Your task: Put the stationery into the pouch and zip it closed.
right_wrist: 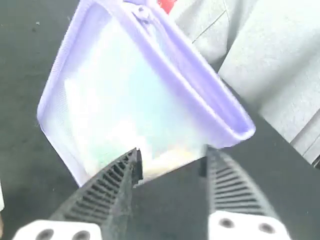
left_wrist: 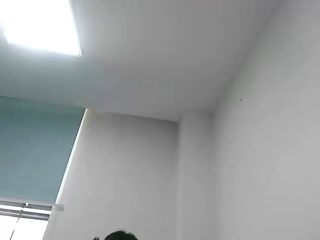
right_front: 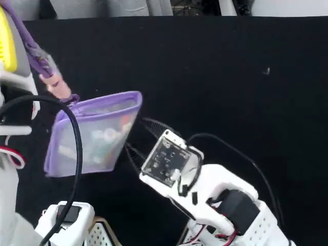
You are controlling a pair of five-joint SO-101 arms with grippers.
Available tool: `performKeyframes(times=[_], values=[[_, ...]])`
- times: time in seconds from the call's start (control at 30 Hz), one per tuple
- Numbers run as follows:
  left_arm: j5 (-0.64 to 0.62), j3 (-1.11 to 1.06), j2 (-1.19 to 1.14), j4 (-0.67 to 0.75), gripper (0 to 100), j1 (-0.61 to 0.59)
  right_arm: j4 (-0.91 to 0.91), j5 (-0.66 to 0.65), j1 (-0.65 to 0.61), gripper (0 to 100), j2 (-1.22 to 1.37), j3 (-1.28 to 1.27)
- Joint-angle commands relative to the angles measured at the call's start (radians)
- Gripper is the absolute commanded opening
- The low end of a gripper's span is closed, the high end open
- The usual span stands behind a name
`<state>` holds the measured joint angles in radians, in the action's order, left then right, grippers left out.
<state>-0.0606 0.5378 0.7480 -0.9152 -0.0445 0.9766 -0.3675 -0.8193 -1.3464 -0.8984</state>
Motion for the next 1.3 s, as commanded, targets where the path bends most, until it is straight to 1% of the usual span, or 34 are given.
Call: performKeyframes(times=[0.0, 0.1, 0.23, 0.3, 0.4, 0.47, 0.53, 0.63, 0.77, 0.87, 0.93, 1.03, 1.1, 1.17, 1.27], values=[[0.011, 0.025, -0.066, 0.072, 3, 0.005, -0.060, 0.012, 0.017, 26.1, -0.022, -0.056], [0.011, 0.085, -0.144, 0.075, 3, 0.002, -0.133, 0.071, 0.083, 26.1, -0.031, -0.139], [0.012, 0.209, -0.255, 0.075, 3, 0.001, -0.204, 0.160, 0.229, 26.1, -0.031, -0.188], [0.054, 0.280, -0.308, 0.074, 3, 0.001, -0.221, 0.204, 0.273, 26.3, -0.031, -0.203], [0.147, 0.354, -0.381, 0.074, 3, 0.004, -0.226, 0.227, 0.282, 26.4, -0.031, -0.217], [0.181, 0.378, -0.411, 0.072, 3, 0.001, -0.226, 0.229, 0.281, 26.3, -0.031, -0.220], [0.195, 0.400, -0.425, 0.041, 3, -0.001, -0.222, 0.229, 0.281, 26.2, -0.031, -0.220], [0.204, 0.441, -0.425, -0.084, 3, 0.002, -0.219, 0.224, 0.281, 26.2, -0.031, -0.220], [0.213, 0.542, -0.427, -0.347, 3, 0.001, -0.221, 0.224, 0.281, 26.2, -0.031, -0.228], [0.221, 0.573, -0.428, -0.493, 3, 0.016, -0.226, 0.222, 0.281, 26.2, -0.031, -0.236], [0.207, 0.572, -0.437, -0.543, 3, 0.070, -0.226, 0.222, 0.281, 26.2, -0.031, -0.236], [0.164, 0.544, -0.446, -0.582, 3, 0.173, -0.226, 0.224, 0.285, 26.2, -0.031, -0.236], [0.120, 0.513, -0.462, -0.578, 3, 0.254, -0.221, 0.226, 0.292, 26.2, -0.031, -0.231], [0.077, 0.489, -0.476, -0.555, 3, 0.329, -0.219, 0.229, 0.324, 26.2, -0.033, -0.228], [0.014, 0.469, -0.508, -0.497, 3, 0.407, -0.226, 0.229, 0.414, 26.2, -0.058, -0.226]])
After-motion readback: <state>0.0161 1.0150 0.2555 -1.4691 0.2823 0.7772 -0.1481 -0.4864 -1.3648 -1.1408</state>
